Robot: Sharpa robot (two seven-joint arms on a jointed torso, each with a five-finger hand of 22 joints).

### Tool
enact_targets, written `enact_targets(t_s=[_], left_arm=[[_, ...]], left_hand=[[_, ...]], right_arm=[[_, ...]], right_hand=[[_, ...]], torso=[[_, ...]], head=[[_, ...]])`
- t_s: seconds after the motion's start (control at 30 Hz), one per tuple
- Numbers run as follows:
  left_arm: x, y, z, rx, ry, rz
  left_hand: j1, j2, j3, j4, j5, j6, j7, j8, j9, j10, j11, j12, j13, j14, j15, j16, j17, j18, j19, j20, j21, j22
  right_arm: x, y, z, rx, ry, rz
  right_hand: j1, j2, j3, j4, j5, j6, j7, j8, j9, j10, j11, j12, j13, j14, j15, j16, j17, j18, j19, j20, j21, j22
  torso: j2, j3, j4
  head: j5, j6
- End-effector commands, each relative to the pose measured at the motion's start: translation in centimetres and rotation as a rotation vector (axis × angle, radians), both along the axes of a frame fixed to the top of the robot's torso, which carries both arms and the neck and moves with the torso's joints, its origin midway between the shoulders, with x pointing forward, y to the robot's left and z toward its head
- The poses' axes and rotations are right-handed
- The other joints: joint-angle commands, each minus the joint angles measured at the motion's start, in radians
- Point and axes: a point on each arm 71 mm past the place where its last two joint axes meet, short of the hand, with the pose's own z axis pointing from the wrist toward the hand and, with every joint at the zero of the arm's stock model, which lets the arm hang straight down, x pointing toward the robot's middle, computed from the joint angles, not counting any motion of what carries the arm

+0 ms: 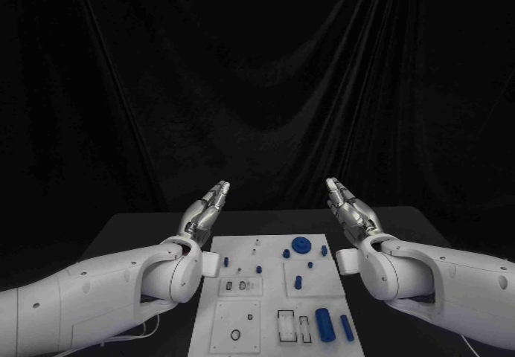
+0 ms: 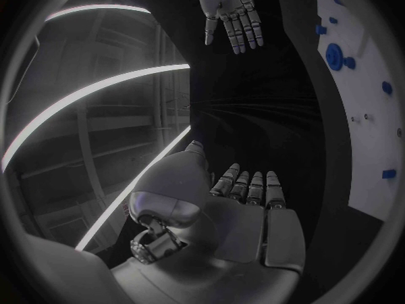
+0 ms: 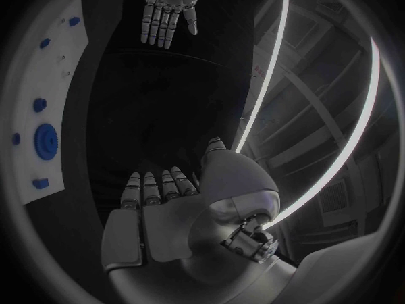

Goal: Assemble the parts on the task board

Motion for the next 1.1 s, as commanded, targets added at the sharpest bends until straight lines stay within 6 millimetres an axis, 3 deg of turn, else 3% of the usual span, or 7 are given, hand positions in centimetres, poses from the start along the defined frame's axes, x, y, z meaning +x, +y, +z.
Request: enact_targets(t_s=[0.03, 0.4, 0.43, 0.5, 0.83, 0.97, 1.1], left_arm=[[0.2, -0.5, 1.2, -0.163, -0.065, -0.144], [0.6, -0.2, 1.8, -0.233, -0.095, -0.228], [1.1, 0.2, 1.6, -0.249, -0.099, -0.247], [1.1, 0.3, 1.5, -0.254, -0.098, -0.252], [1.0, 1.3, 1.5, -0.26, -0.094, -0.253], [0.9, 1.7, 1.4, -0.256, -0.085, -0.25], [0.9, 2.0, 1.4, -0.253, -0.076, -0.248]], left_hand=[[0.023, 0.004, -0.005, 0.01, 0.004, 0.006, -0.001, 0.007, 0.001, 0.001, -0.007, -0.003, -0.001, 0.001, -0.045, -0.004, -0.001, 0.013, -0.001, -0.005, -0.003, -0.002], [0.024, 0.004, -0.006, 0.01, 0.003, 0.005, -0.003, 0.006, 0.001, 0.001, -0.008, -0.003, -0.001, 0.001, -0.044, -0.004, -0.001, 0.014, -0.001, -0.002, -0.003, -0.002], [0.024, 0.004, -0.006, 0.01, 0.002, 0.004, -0.003, 0.006, 0.001, 0.001, -0.008, -0.003, -0.001, 0.001, -0.043, -0.004, -0.001, 0.015, -0.001, -0.001, -0.003, -0.002], [0.024, 0.004, -0.007, 0.01, 0.003, 0.004, -0.004, 0.006, 0.001, 0.001, -0.008, -0.003, -0.001, 0.001, -0.043, -0.004, -0.001, 0.016, -0.001, 0.001, -0.003, -0.002], [0.045, 0.005, -0.012, 0.009, 0.026, 0.02, 0.003, 0.008, 0.003, 0.001, -0.003, -0.003, -0.001, 0.001, -0.015, -0.004, -0.001, 0.06, -0.001, 0.076, -0.003, -0.002], [0.059, 0.006, -0.006, 0.009, 0.055, 0.059, 0.004, 0.015, 0.007, 0.001, 0.0, -0.003, -0.001, 0.001, 0.001, -0.004, -0.001, 0.071, -0.001, 0.101, -0.003, -0.002], [0.084, 0.006, 0.004, 0.008, 0.092, 0.086, 0.004, 0.019, 0.01, 0.001, 0.005, -0.003, -0.001, 0.001, 0.019, -0.004, -0.001, 0.074, -0.001, 0.119, -0.003, -0.002]], right_arm=[[0.1, 0.3, 0.3, 0.111, 0.018, 0.061], [0.1, 0.3, 0.3, 0.113, 0.018, 0.064], [0.4, -0.7, 0.2, 0.135, 0.032, 0.09], [0.4, -0.7, 0.1, 0.137, 0.035, 0.094], [0.9, -0.8, 1.0, 0.062, -0.035, 0.155], [1.3, -0.8, 2.0, 0.012, -0.057, 0.182], [1.8, -0.9, 3.2, -0.059, -0.058, 0.226]], right_hand=[[0.035, 0.004, -0.012, 0.006, 0.005, 0.006, 0.002, 0.007, 0.002, 0.0, -0.003, -0.005, -0.002, 0.0, -0.145, -0.004, -0.002, 0.01, 0.0, -0.079, -0.004, -0.001], [0.047, -0.003, -0.007, 0.007, 0.005, 0.02, 0.039, 0.011, 0.004, 0.0, 0.037, -0.005, -0.002, 0.0, -0.102, -0.004, -0.002, 0.005, 0.0, -0.041, -0.004, -0.001], [0.05, -0.005, -0.006, 0.007, 0.005, 0.021, 0.046, 0.012, 0.004, 0.0, 0.046, -0.005, -0.002, 0.0, -0.088, -0.004, -0.002, 0.002, 0.0, -0.03, -0.004, -0.001], [0.059, -0.008, -0.004, 0.006, 0.007, 0.024, 0.056, 0.012, 0.004, 0.002, 0.058, -0.003, 0.0, 0.0, -0.067, -0.004, -0.002, 0.001, 0.0, -0.01, -0.004, -0.001], [0.131, -0.029, 0.014, -0.001, 0.042, 0.04, 0.113, 0.017, 0.007, 0.015, 0.124, 0.017, 0.008, 0.0, 0.093, -0.004, -0.002, 0.035, 0.0, 0.181, -0.004, -0.001], [0.22, -0.046, 0.031, -0.034, 0.121, 0.055, 0.13, 0.02, 0.009, 0.046, 0.192, 0.068, 0.02, 0.024, 0.175, 0.028, 0.013, 0.048, 0.02, 0.312, 0.011, 0.009], [0.266, -0.057, 0.03, -0.036, 0.147, 0.097, 0.157, 0.032, 0.014, 0.076, 0.221, 0.14, 0.03, 0.08, 0.213, 0.089, 0.026, 0.051, 0.072, 0.324, 0.04, 0.024]], torso=[[0.0, 0.0002, -0.0004], [0.0, 0.0002, -0.0004], [0.0, 0.001, -0.0024], [0.001, 0.0006, -0.0024], [0.001, 0.0007, -0.0017], [0.0, 0.0008, -0.0028], [0.0, 0.0007, -0.0029]], head=[[0.0, 0.0], [0.0, 0.0], [0.004, -0.046], [0.003, -0.048], [-0.002, -0.058], [0.002, -0.063], [-0.002, -0.068]])
